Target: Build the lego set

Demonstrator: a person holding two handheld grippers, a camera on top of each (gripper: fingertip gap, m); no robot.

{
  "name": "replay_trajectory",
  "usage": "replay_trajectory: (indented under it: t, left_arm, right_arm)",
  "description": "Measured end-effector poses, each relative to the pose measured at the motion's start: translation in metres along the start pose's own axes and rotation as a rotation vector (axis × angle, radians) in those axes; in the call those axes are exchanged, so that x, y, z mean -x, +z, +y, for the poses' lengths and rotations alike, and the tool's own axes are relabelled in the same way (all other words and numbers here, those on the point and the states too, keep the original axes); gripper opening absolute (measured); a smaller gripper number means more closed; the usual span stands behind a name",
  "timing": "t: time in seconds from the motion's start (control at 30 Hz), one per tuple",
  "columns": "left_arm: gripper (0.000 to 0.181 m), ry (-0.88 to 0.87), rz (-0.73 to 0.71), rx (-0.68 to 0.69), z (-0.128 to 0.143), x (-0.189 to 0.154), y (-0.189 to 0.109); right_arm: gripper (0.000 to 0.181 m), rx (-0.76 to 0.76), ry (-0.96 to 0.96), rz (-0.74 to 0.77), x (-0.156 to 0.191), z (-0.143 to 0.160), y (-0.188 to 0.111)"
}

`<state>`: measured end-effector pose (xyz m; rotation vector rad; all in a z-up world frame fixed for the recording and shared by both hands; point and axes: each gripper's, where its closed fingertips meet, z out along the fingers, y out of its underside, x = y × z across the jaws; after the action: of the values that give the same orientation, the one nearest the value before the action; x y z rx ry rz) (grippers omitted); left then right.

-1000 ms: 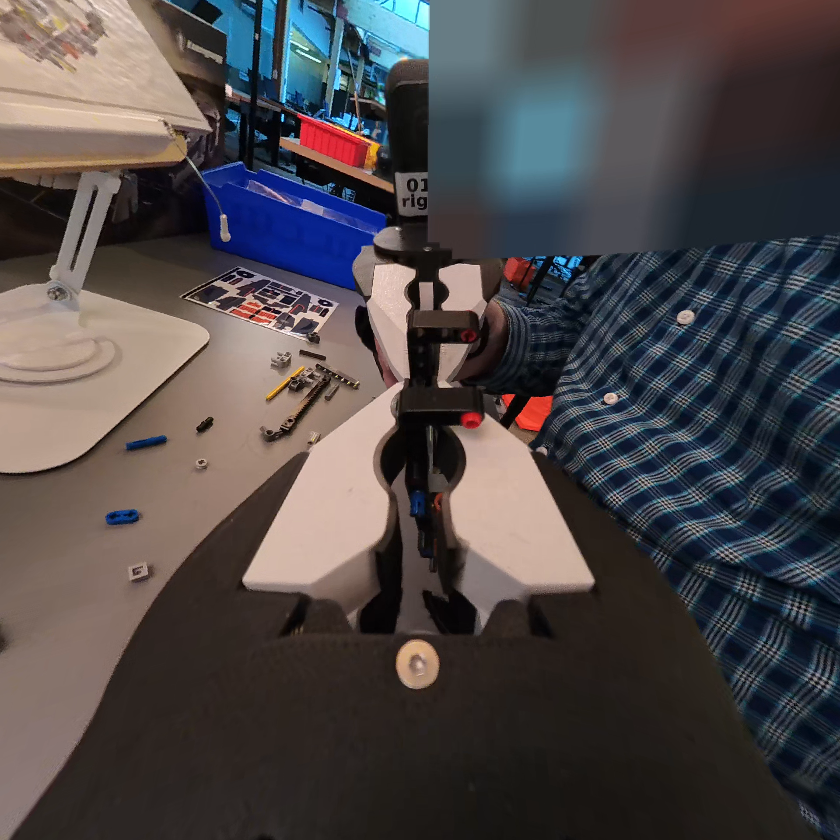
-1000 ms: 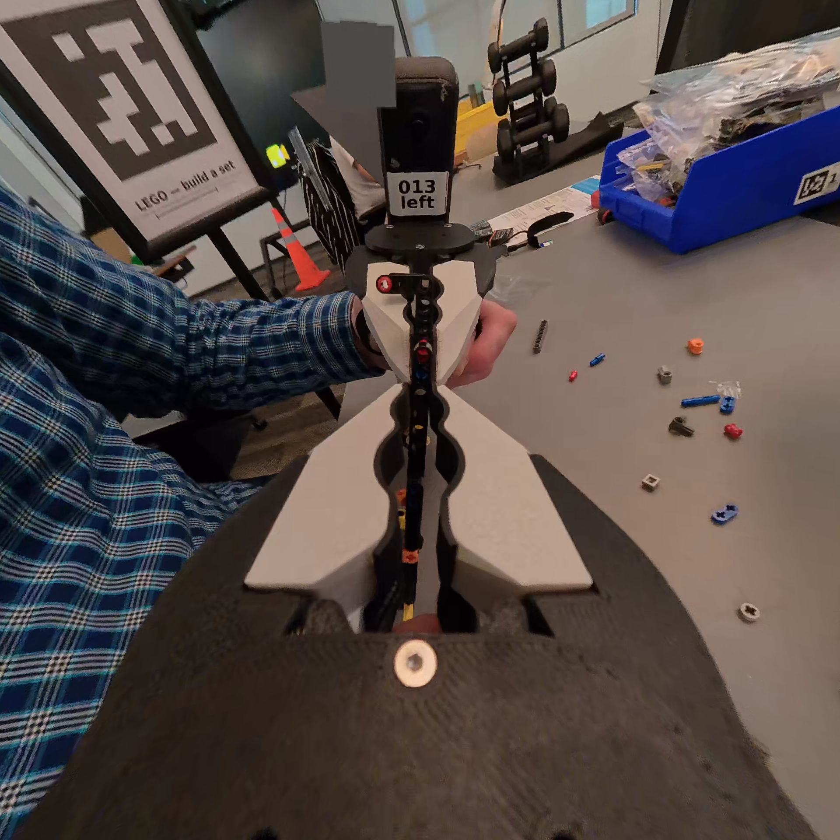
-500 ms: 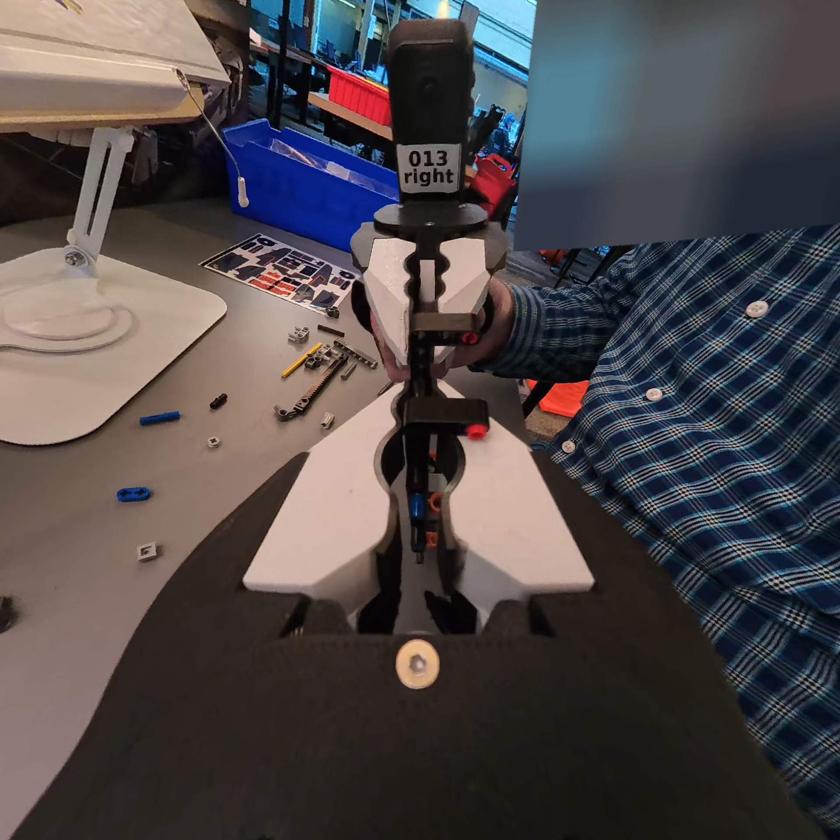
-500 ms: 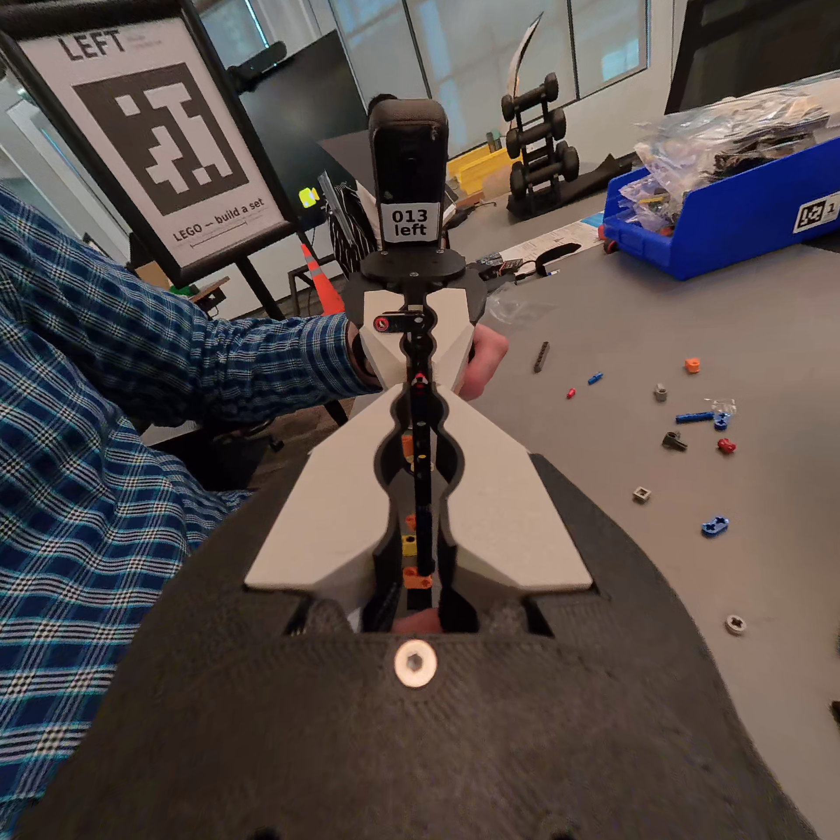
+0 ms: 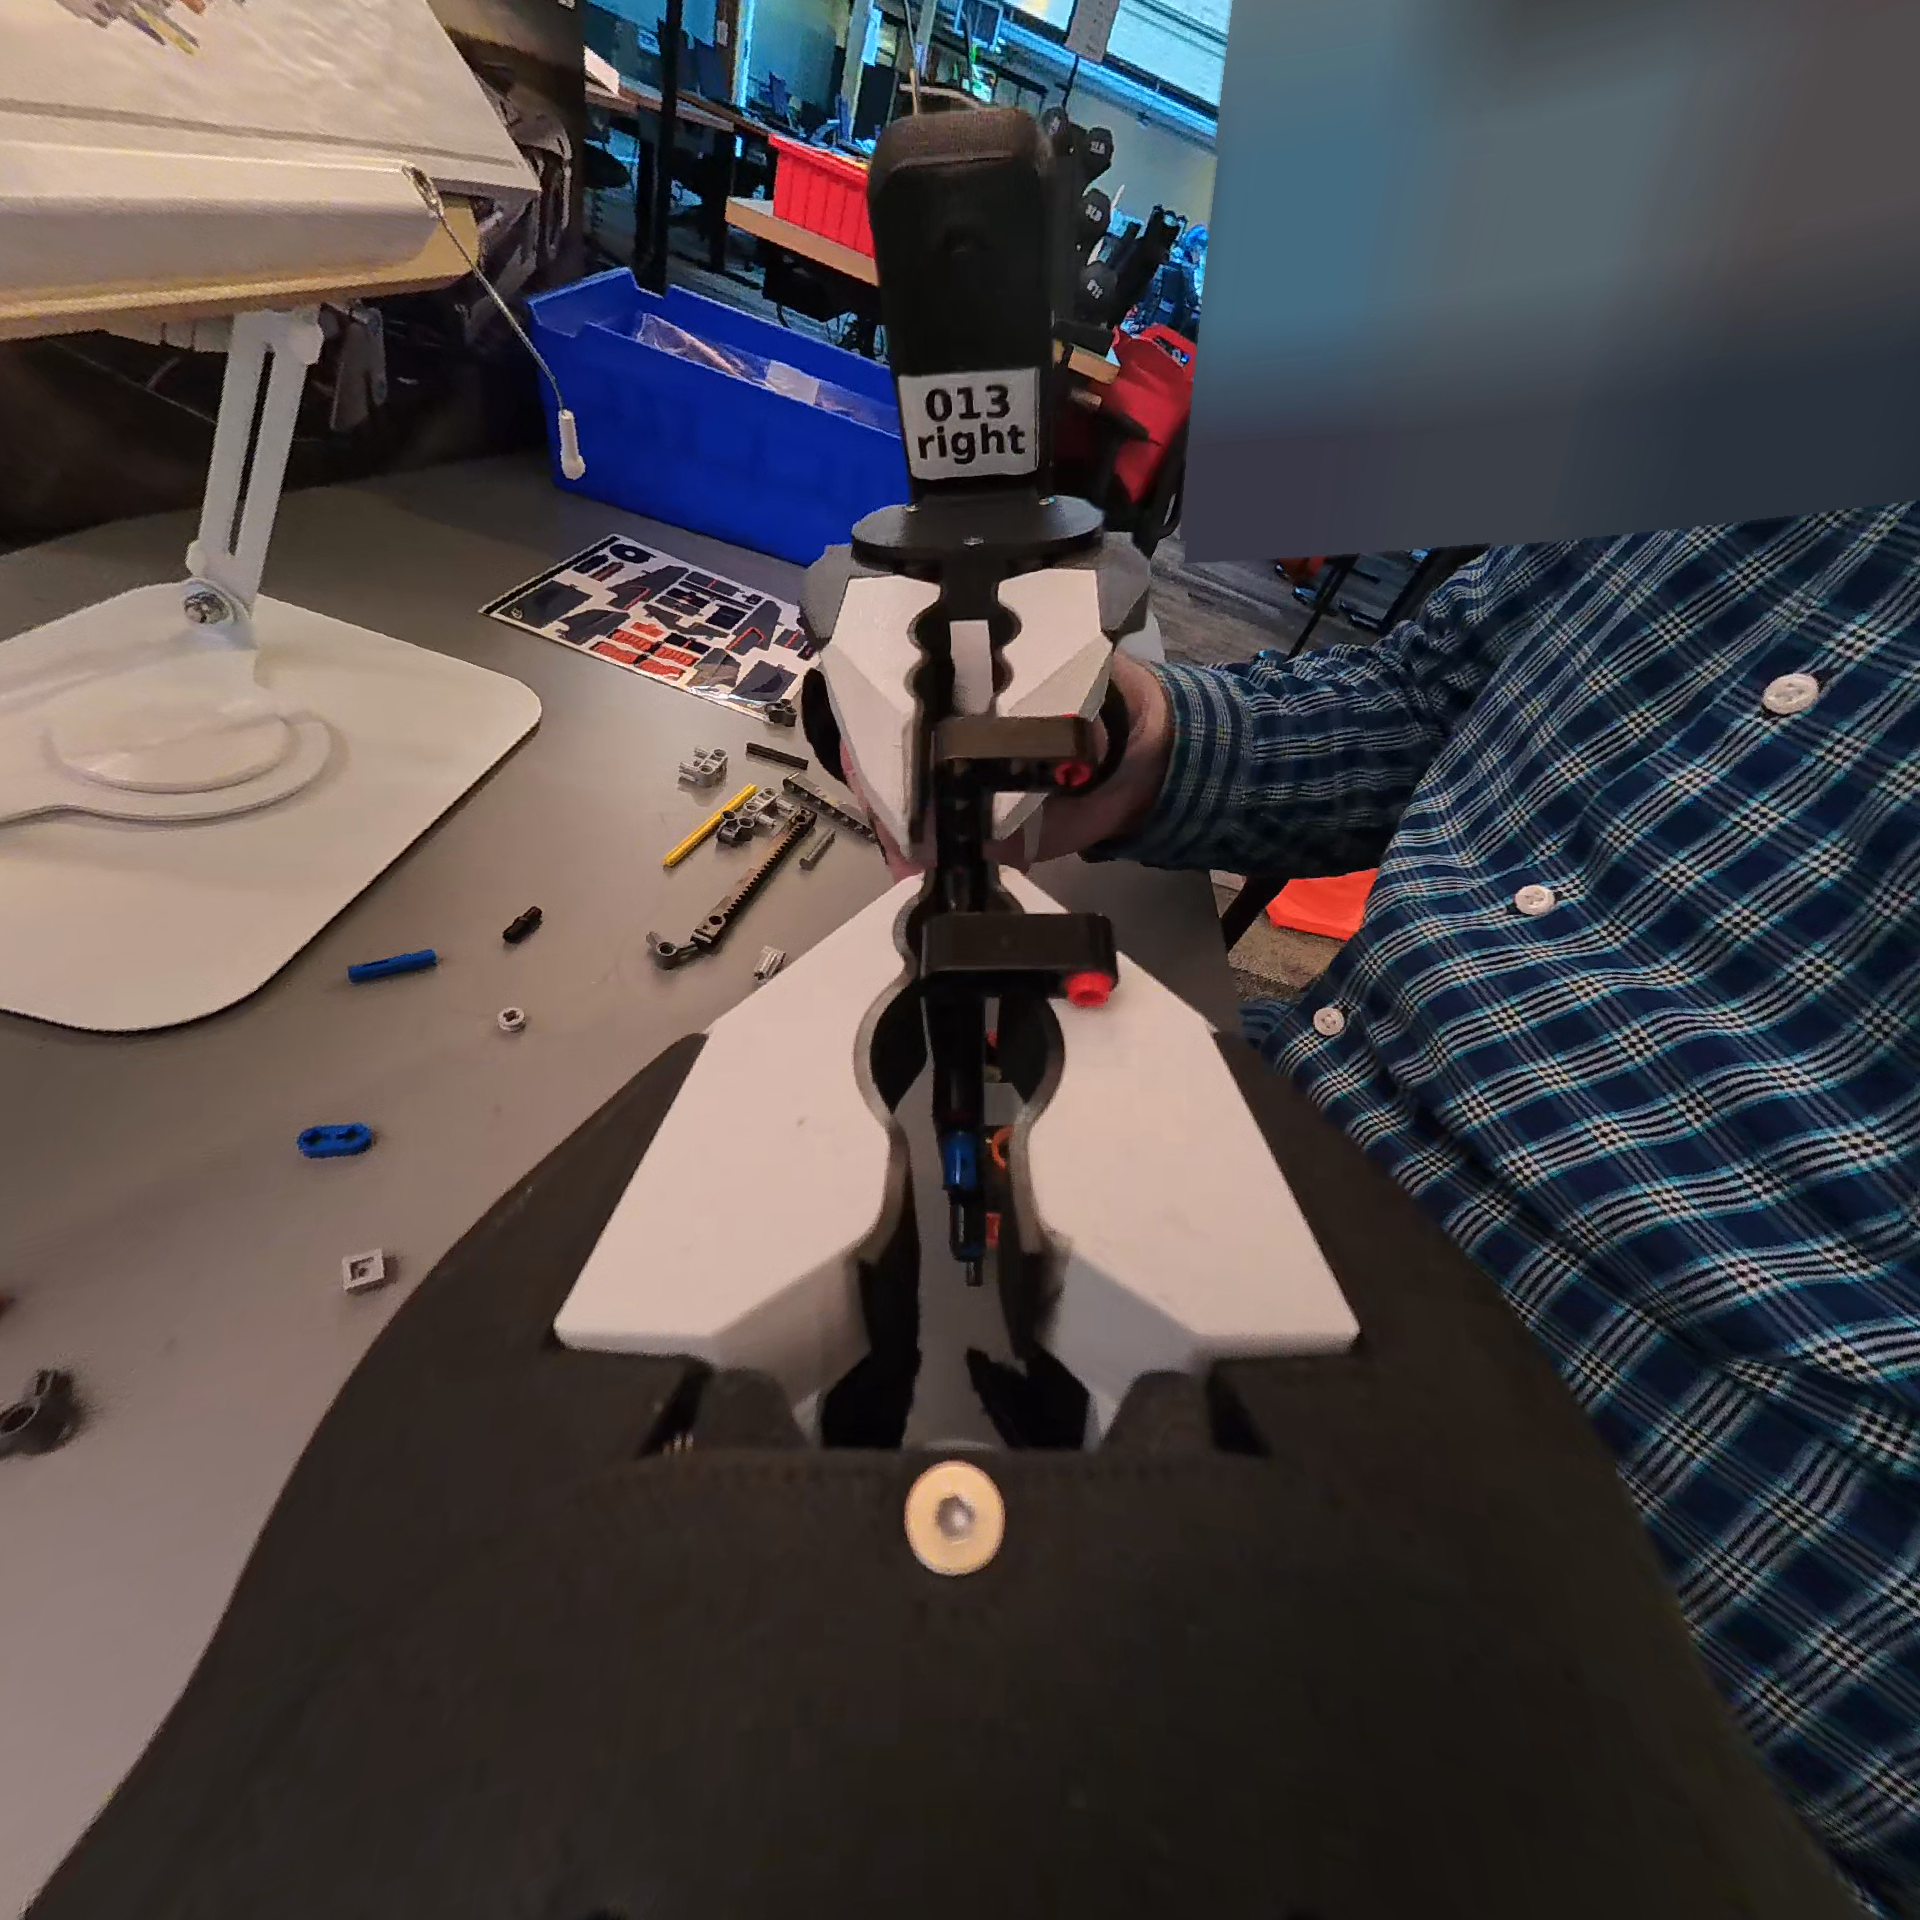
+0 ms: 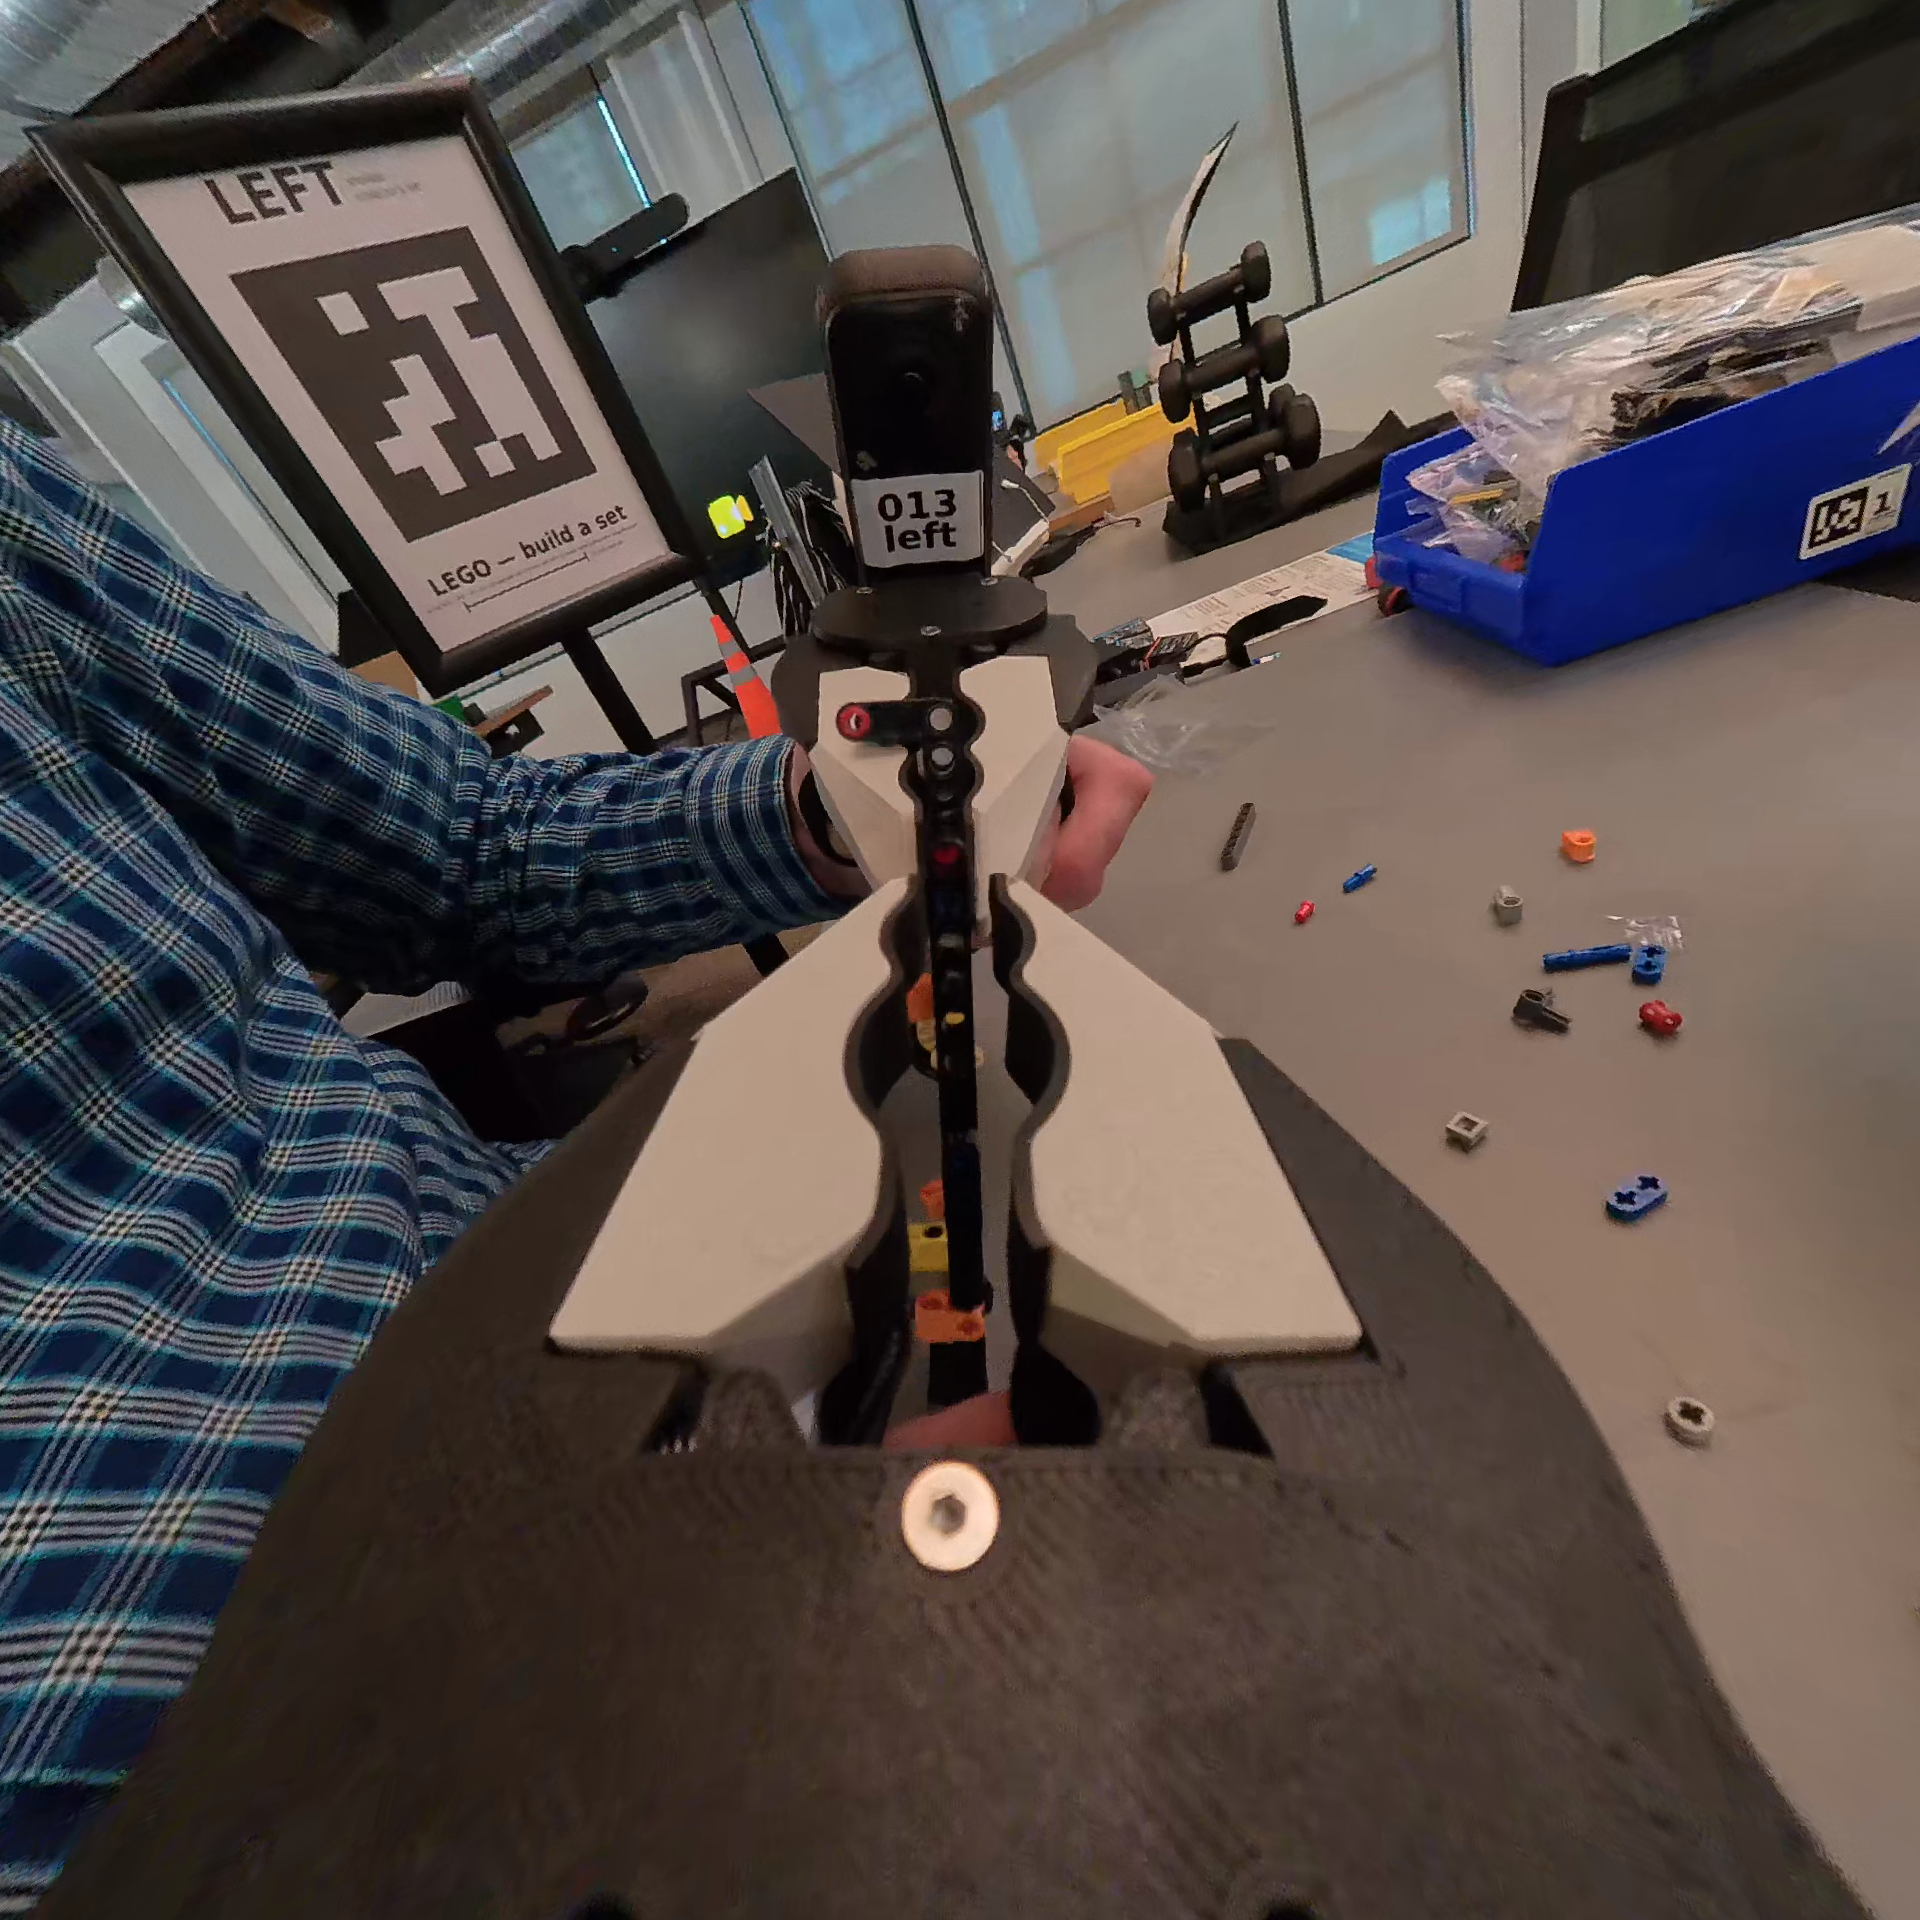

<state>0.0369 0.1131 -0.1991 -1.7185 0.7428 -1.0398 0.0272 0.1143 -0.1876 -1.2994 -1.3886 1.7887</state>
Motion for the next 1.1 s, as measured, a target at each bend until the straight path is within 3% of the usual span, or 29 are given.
replay_trajectory:
  t: [0.23,0.37,0.47,0.6,1.1]
  left_arm:
    - [0.005,-0.012,-0.017,0.015,0.003,0.003,0.001]
    - [0.025,-0.023,-0.048,0.001,0.0,0.008,-0.003]
    - [0.024,-0.041,-0.086,0.001,0.004,0.017,-0.009]
    - [0.009,-0.078,-0.125,-0.053,0.005,0.028,-0.02]
    - [0.006,-0.066,-0.133,-0.11,-0.004,0.028,-0.016]
  right_arm:
    - [0.005,0.038,-0.002,-0.006,-0.001,0.007,0.001]
    - [0.004,-0.024,0.086,-0.006,-0.011,0.003,-0.004]
    - [0.004,-0.039,0.12,-0.007,-0.015,0.004,-0.007]
    - [0.004,-0.089,0.19,-0.006,-0.025,0.003,-0.014]
    - [0.005,-0.102,0.198,-0.015,-0.03,0.002,-0.02]
